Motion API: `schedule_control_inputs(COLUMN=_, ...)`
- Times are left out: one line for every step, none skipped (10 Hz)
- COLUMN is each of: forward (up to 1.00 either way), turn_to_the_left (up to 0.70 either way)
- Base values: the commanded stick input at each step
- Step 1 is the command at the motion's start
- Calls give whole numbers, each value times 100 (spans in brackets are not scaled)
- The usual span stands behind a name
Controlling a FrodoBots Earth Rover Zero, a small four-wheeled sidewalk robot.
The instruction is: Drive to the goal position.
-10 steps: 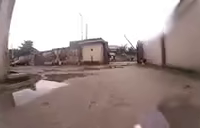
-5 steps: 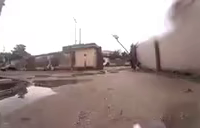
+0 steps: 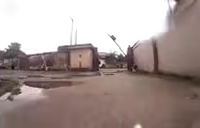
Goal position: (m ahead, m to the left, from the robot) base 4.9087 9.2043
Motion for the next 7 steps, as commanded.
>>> schedule_control_inputs(forward=70, turn_to_the_left=10)
schedule_control_inputs(forward=70, turn_to_the_left=15)
schedule_control_inputs(forward=70, turn_to_the_left=15)
schedule_control_inputs(forward=70, turn_to_the_left=15)
schedule_control_inputs(forward=70, turn_to_the_left=15)
schedule_control_inputs(forward=70, turn_to_the_left=15)
schedule_control_inputs(forward=70, turn_to_the_left=15)
